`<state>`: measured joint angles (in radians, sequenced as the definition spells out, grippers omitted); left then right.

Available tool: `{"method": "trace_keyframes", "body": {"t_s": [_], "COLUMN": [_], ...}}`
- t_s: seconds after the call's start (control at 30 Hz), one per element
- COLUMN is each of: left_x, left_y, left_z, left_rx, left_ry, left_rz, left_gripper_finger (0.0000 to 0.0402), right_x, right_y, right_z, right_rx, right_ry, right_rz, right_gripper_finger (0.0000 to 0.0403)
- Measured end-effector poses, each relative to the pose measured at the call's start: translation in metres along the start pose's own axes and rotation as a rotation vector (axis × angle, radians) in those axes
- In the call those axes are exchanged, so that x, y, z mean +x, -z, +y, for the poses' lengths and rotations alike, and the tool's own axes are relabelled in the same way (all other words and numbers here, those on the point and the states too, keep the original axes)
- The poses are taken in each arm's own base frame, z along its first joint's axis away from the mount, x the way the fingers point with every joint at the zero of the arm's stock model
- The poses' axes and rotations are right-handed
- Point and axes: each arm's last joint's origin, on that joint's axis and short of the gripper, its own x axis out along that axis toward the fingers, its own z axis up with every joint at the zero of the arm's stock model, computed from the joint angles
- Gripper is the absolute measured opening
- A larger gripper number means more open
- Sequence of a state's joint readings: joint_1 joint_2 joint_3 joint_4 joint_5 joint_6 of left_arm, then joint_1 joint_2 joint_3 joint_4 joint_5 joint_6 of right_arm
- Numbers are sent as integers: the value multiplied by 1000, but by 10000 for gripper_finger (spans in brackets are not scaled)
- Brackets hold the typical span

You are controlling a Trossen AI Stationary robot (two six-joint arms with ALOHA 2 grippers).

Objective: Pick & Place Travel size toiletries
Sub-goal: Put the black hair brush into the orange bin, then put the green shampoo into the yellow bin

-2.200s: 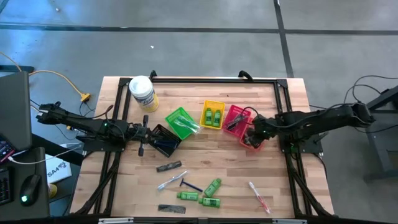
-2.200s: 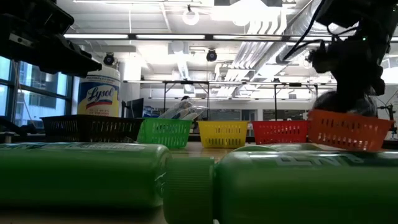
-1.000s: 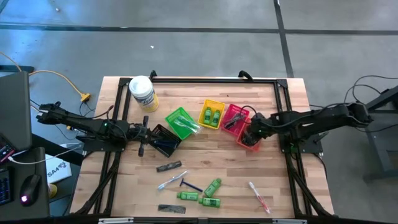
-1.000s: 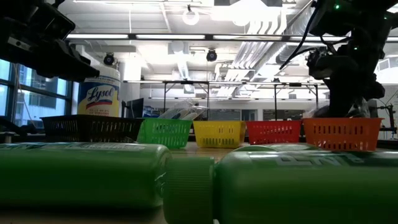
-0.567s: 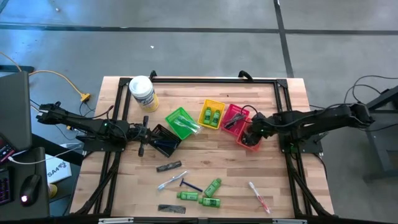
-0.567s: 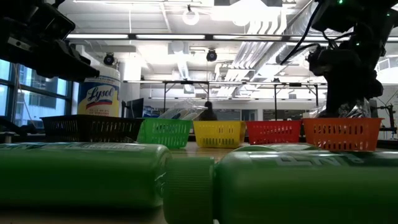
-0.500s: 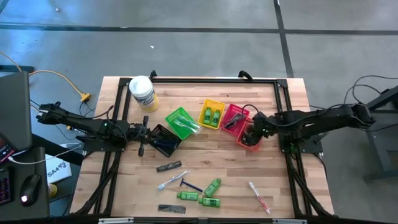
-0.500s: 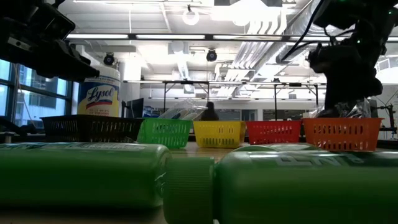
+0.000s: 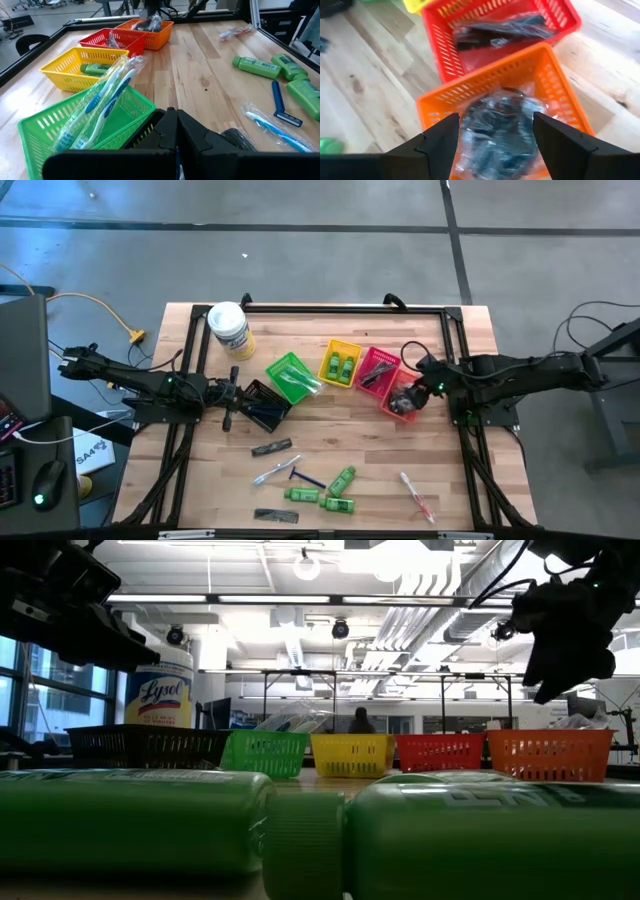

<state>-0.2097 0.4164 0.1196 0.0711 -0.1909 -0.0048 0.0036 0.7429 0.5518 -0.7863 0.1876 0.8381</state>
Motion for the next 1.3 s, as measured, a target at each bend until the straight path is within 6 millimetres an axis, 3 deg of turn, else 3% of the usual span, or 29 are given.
{"method": "trace_keyframes", "body": {"t_s": [0.1,0.2,0.4,0.47,1.0,1.1,1.3], "left_x": [0,0,0,0,0,0,0], "left_y": [0,0,0,0,0,0,0], "left_z": [0,0,0,0,0,0,0], "left_rx": [-1,-3,-1,-1,-1,-1,-1], "left_ry": [0,0,0,0,0,0,0], "left_rz": [1,0,0,0,0,0,0], "left_gripper_finger": [0,0,0,0,0,0,0], "right_x": [0,0,5,8,65,63,34], "right_y": [1,1,4,7,16,12,-4], "right_z": [0,0,6,8,19,23,46], "right_rx": [-2,-19,-133,-156,-228,-251,-325], "right_ry": [-4,-15,-28,-36,144,115,2], "right_rz": [17,33,75,122,357,321,164], "right_gripper_finger": [237,200,44,14,4,4,4]}}
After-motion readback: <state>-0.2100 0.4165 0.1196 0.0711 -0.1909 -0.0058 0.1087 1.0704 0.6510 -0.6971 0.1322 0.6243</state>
